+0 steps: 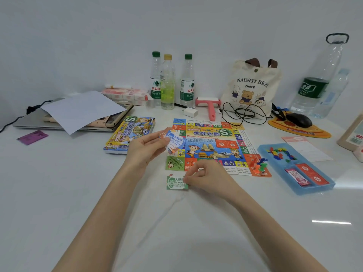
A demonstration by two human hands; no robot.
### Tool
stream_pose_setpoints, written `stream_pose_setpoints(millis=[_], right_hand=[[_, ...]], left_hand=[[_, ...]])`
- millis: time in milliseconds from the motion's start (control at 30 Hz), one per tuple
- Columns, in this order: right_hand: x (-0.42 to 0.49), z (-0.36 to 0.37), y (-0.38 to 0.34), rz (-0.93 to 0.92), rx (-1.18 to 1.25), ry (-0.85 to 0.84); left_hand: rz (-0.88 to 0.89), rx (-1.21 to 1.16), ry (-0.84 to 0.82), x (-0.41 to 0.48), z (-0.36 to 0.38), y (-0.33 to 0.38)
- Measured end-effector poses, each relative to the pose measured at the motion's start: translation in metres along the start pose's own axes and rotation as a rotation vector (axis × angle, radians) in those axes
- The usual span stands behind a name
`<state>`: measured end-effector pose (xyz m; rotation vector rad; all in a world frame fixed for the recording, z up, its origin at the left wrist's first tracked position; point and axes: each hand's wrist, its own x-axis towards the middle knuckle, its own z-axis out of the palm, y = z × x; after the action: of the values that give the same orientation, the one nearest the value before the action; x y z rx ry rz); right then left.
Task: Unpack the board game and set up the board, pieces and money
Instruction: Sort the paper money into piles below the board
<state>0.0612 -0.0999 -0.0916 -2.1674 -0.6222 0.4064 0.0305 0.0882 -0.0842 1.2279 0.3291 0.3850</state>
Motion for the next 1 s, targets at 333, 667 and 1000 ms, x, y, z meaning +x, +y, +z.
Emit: stream_pose_setpoints(millis=[333, 667, 1000], right_hand=[[0.000, 0.009, 0.005, -0.049, -0.186, 0.104], [0.003, 0.014, 0.011, -0.058, -0.276, 0.155], [-0.011, 0.008, 0.009, -0.170, -0.497, 0.135]], left_hand=[[-0.003, 0.017, -0.006, 0.000, 0.000, 0.000], [0.000, -0.002, -0.011, -0.001, 0.000, 0.000], [0.010, 0.010, -0.011, 0.001, -0.001, -0.002]])
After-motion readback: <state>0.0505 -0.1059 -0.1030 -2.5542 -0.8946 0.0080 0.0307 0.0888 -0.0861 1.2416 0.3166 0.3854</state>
